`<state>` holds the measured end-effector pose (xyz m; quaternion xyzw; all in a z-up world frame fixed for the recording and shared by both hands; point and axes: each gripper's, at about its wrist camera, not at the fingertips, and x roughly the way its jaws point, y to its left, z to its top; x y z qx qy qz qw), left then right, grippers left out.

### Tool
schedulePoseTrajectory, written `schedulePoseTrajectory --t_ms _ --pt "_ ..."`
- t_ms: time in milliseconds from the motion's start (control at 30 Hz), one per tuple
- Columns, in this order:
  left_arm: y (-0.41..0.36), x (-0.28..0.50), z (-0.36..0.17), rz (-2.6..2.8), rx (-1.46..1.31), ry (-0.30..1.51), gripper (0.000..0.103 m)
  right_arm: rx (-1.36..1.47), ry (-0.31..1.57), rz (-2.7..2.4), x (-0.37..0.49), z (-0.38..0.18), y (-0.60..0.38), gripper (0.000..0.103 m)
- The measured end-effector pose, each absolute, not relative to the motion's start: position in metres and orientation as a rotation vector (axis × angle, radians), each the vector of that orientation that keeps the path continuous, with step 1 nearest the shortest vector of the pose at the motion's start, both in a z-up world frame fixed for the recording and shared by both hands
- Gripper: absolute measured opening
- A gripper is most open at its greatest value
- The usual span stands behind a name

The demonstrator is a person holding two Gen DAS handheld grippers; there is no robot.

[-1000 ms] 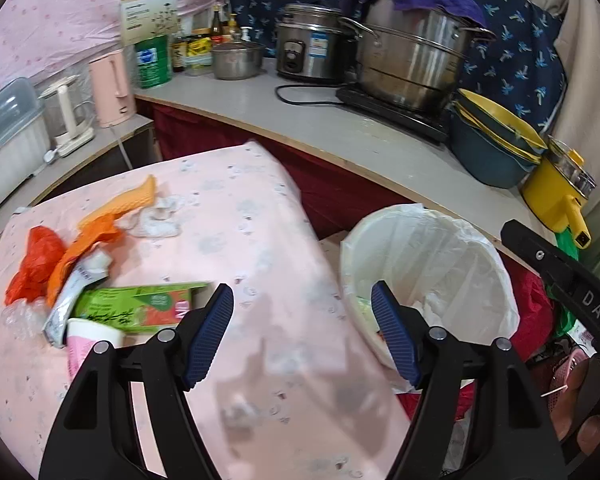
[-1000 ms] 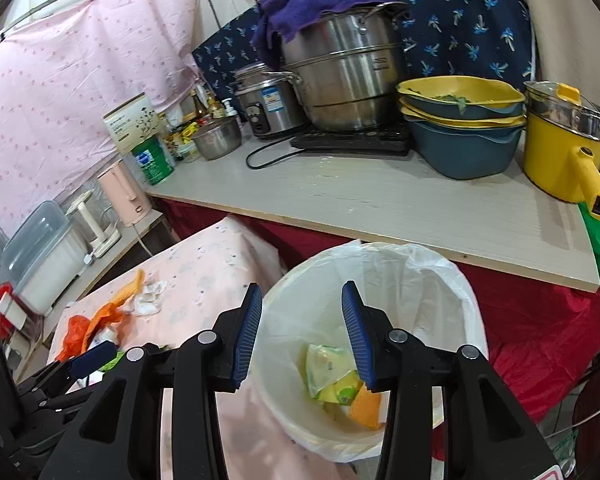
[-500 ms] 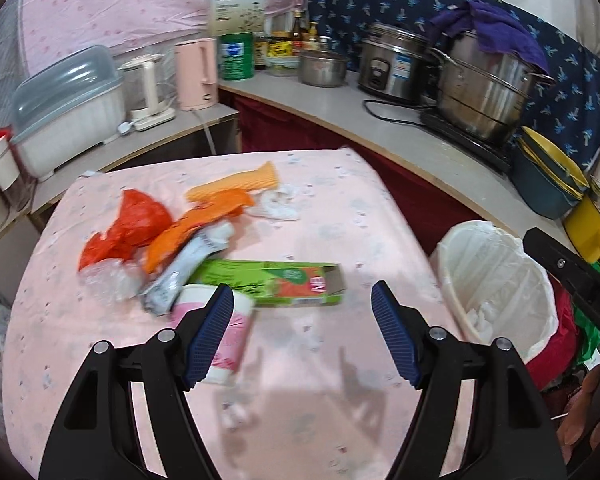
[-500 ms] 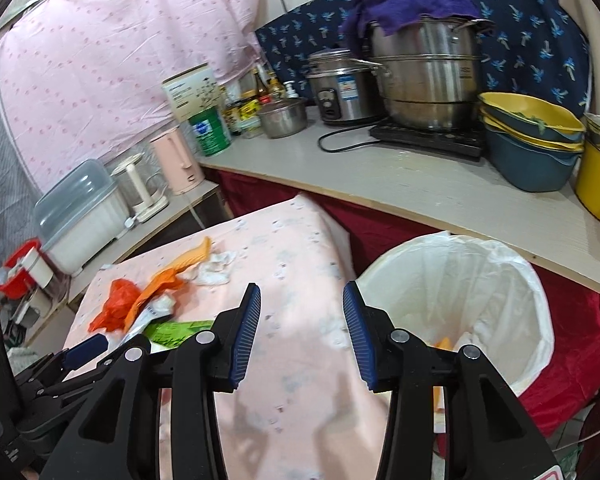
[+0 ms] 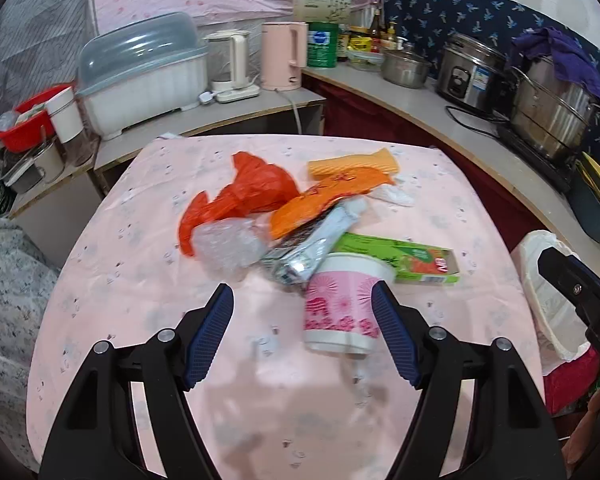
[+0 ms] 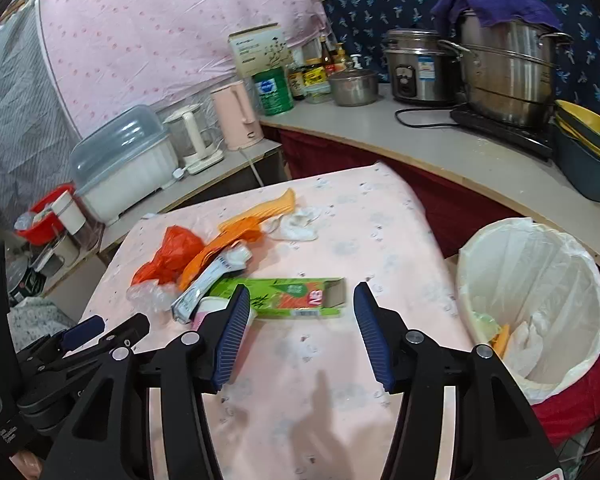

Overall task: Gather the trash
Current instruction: 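Move both tools back over the table toward the pink cup and clear plastic, then grasp the pink paper cup with the right tool while the left tool grasps the clear plastic bag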

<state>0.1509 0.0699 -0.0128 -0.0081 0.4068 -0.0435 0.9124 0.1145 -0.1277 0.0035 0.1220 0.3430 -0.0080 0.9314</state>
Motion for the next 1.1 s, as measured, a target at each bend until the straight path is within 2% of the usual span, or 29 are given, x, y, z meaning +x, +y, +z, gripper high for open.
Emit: schedulePoseTrajectory --t_ms 167,233,400,900,1100 --pt "0.098 0.152 -0.021 -0.044 -0.04 0.852 0.07 0.234 0.735 0.015 0.121 -0.007 -0.104 0.061" --pt "0.109 0.153 -0.024 -0.027 -0.055 0.854 0.077 0.224 0.753 0.028 0.124 -0.013 -0.093 0.064" --pt "0.131 0.157 -0.03 0.0 -0.072 0.851 0.081 0.217 0.796 0.058 0.134 -0.029 -0.07 0.069" --pt "0.166 0.19 -0.051 0.016 -0.132 0.879 0.091 0.183 0.929 0.1 0.176 -0.081 -0.024 0.069" --pt "0.163 0.216 -0.061 -0.006 -0.153 0.903 0.092 0.202 0.968 0.087 0.191 -0.098 -0.024 0.069"
